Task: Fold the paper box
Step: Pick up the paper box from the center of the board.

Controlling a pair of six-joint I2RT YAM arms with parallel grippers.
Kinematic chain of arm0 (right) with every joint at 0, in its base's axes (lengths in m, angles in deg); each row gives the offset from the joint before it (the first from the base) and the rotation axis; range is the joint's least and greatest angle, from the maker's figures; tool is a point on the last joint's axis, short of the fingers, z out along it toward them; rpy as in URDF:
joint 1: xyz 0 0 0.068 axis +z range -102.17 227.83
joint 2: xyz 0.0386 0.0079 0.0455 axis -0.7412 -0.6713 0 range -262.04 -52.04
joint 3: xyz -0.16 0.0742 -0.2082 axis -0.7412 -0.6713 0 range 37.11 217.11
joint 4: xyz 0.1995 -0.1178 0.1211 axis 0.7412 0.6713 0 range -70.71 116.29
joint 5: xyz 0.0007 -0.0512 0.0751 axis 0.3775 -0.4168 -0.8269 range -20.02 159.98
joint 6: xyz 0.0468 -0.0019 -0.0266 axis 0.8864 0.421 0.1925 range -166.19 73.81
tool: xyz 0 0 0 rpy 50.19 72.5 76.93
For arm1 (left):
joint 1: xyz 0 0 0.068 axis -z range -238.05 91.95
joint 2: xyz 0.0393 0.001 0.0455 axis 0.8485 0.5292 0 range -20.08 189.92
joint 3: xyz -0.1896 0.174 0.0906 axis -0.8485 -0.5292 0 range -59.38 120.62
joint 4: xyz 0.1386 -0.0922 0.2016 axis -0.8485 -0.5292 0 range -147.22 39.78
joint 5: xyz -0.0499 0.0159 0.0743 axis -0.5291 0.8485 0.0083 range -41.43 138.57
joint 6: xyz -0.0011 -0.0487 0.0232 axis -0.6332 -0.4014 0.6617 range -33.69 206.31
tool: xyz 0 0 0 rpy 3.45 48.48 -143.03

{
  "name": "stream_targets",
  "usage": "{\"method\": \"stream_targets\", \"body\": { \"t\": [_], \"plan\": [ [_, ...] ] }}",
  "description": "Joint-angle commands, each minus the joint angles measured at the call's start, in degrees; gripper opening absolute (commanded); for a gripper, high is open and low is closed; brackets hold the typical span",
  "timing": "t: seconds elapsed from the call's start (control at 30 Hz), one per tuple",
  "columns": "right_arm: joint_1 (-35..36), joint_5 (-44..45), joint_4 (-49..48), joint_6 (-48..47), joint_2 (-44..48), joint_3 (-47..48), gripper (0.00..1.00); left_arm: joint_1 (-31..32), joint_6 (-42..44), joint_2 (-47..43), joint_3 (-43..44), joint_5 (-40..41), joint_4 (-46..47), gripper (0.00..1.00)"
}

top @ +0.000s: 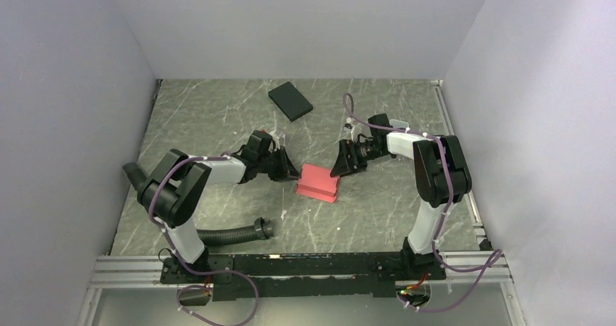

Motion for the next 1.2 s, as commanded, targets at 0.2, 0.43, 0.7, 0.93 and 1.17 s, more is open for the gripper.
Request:
{"method": "stream_targets", "body": {
  "t": [0.2,0.43,0.7,0.93,1.17],
  "plan": [
    [-0.20,-3.27,-4.43,5.51,-1.29,-2.12,0.74,-0.64,2.02,1.57,-3.80,2.87,-7.01,0.17],
    [-1.05,-0.84,-4.76,5.78,0.31,-2.33,0.77,-1.27,1.89,1.31,-5.18,2.57,-6.19,0.16],
    [-1.15,-1.72,-5.16,6.32,0.45,-2.56,0.79,-1.63,1.69,1.40,-6.16,2.07,-5.34,0.16],
    [-1.26,-1.26,-5.76,7.26,0.99,-3.02,0.79,-2.47,1.64,1.25,-7.00,1.77,-4.88,0.16],
    [-1.45,-0.78,-6.99,8.93,1.79,-3.79,0.81,-3.27,1.60,1.30,-7.73,1.25,-4.21,0.16]
  ]
}}
